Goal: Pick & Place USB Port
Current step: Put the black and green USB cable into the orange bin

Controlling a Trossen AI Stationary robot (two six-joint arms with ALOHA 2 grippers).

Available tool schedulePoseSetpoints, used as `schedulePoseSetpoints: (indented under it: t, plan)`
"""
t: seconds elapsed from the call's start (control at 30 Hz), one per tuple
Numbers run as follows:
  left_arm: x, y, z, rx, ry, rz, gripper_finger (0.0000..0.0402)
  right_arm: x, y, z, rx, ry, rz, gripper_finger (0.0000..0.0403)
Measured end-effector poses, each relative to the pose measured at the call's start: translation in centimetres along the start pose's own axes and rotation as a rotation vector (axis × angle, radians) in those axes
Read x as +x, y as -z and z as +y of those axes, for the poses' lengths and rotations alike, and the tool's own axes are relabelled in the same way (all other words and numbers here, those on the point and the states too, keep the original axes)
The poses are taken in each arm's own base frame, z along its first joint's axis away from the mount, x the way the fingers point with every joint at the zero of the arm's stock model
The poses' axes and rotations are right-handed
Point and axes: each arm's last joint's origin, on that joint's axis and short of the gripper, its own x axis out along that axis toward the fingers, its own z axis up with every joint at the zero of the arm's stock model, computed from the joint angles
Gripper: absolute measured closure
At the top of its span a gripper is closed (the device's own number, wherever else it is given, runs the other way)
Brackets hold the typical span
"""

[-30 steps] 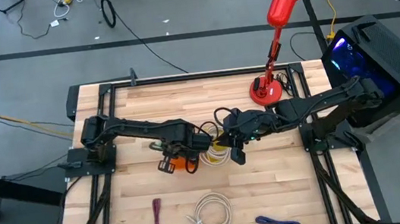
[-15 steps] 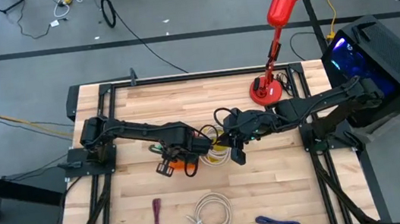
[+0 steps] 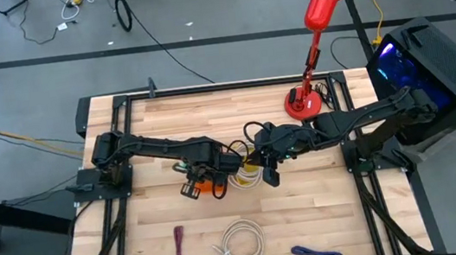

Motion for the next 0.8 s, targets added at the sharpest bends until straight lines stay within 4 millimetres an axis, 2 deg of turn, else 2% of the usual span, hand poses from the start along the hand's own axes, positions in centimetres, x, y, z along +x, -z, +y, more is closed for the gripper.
schedulePoseSetpoints:
  t: [0.2, 0.53, 0.8]
  plan:
    - [0.01, 0.13, 0.22, -0.035, 0.066, -0.013, 0.0368, 0.01, -0.01, -0.01, -0.001, 0.003, -0.001, 0.0328]
    - [0.05, 0.09, 0.46, -0.044, 0.069, -0.027, 0.0365, 0.01, -0.02, 0.0, -0.001, 0.002, -0.003, 0.0328]
    - [0.05, -0.02, 0.56, -0.078, 0.05, -0.035, 0.031, 0.03, -0.02, 0.0, -0.001, 0.001, -0.003, 0.0328]
